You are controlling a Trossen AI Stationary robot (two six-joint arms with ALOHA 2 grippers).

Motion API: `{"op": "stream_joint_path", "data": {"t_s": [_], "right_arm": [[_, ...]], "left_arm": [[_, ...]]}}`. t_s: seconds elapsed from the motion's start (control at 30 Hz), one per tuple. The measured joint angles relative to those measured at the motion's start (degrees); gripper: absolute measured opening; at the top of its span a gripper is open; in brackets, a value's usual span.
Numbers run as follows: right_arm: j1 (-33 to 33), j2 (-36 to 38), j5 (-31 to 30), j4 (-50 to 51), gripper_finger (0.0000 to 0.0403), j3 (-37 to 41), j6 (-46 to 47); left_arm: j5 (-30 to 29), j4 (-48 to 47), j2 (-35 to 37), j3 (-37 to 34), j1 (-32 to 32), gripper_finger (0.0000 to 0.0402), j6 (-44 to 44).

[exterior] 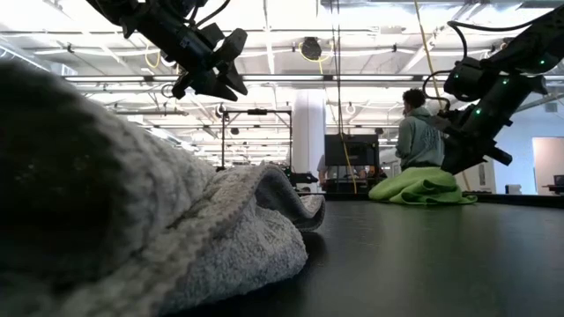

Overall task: Fold microfiber towels
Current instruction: Fold the green microfiber towel

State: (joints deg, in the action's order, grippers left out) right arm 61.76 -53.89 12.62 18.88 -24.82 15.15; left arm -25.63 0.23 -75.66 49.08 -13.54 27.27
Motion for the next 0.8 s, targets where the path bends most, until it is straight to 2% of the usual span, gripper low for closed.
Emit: {"op": "stream_joint_path", "data": {"t_s": [0.17,0.43,0.63,0.7,0.8], "right_arm": [[-1.8,1.3,5.6,-0.4,0.0002,-1.3,2.0],[-10.2,7.5,5.5,-0.6,0.0001,-12.6,3.7],[-14.6,9.0,5.8,-0.2,0.0001,-21.2,3.7],[-16.5,9.0,8.9,-0.4,0.0001,-23.6,3.7],[-19.6,8.9,18.5,-2.6,0.0,-25.9,5.0]], "left_arm": [[0.0,0.0,0.0,0.0,0.0,0.0131,0.0],[0.0,0.0,0.0,0.0,0.0,0.0131,0.2],[0.0,0.0,0.0,0.0,0.0,0.0131,0.2],[0.0,0.0,0.0,0.0,0.0,0.0131,0.2],[0.0,0.0,0.0,0.0,0.0,0.0131,0.2]]}}
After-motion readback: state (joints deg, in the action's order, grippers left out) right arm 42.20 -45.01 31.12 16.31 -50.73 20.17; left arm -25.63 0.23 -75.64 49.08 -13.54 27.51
